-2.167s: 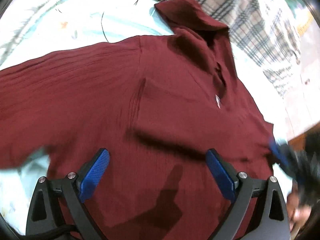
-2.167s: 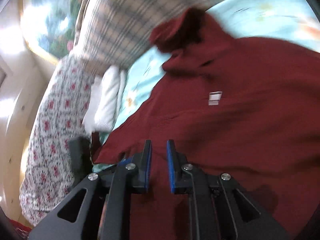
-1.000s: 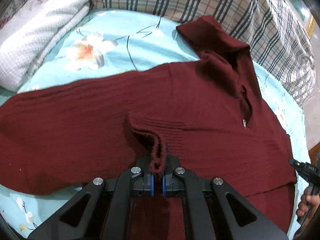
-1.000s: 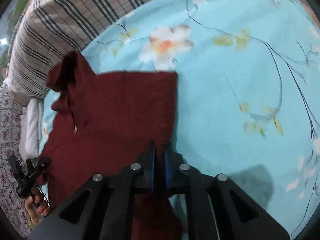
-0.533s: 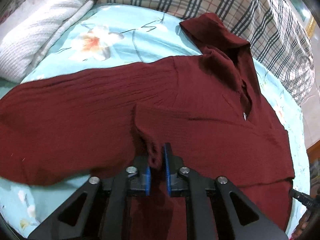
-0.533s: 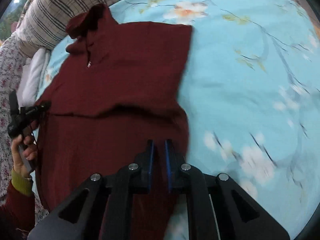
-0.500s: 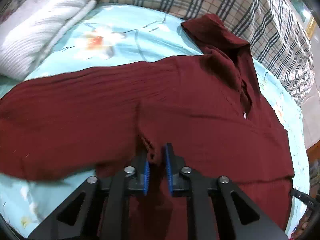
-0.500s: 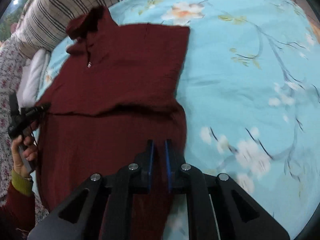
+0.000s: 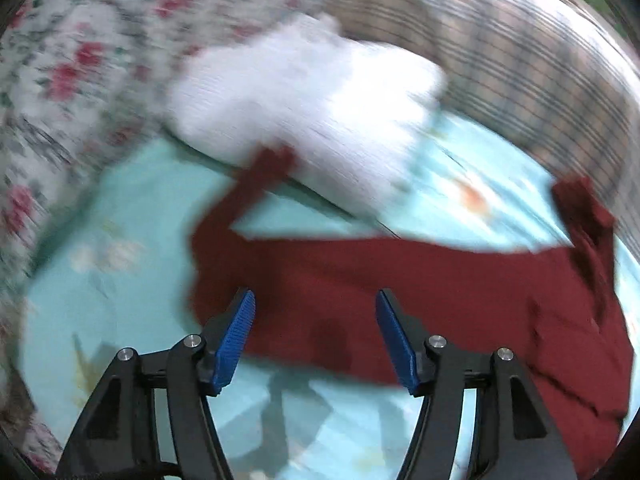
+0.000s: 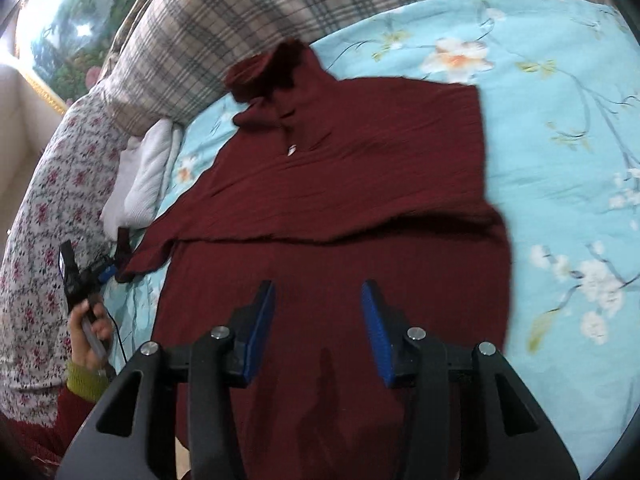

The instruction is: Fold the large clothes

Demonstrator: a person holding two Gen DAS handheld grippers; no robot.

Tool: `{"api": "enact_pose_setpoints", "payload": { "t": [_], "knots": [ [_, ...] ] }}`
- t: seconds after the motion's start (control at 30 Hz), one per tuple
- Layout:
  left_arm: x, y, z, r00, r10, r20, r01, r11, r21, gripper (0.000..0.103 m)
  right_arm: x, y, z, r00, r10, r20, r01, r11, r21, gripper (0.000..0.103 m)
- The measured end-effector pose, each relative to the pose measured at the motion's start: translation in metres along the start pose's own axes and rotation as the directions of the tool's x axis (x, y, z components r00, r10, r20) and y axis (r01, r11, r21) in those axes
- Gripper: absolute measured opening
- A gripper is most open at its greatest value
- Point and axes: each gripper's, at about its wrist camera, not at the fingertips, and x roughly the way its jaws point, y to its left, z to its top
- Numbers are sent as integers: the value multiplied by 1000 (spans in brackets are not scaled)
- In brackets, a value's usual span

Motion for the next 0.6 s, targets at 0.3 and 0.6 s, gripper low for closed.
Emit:
{"api": "enact_pose_setpoints", "payload": {
  "t": [0.3, 0.6],
  "knots": [
    [70, 36, 47, 986, 160, -55, -157, 986, 51, 49, 27, 15, -5, 998, 40, -57, -41, 999, -6, 46],
    [31, 11, 37, 999, -45, 9, 44, 998, 48, 3, 22, 11, -6, 998, 58, -27, -58, 998, 20, 46]
  ]
}}
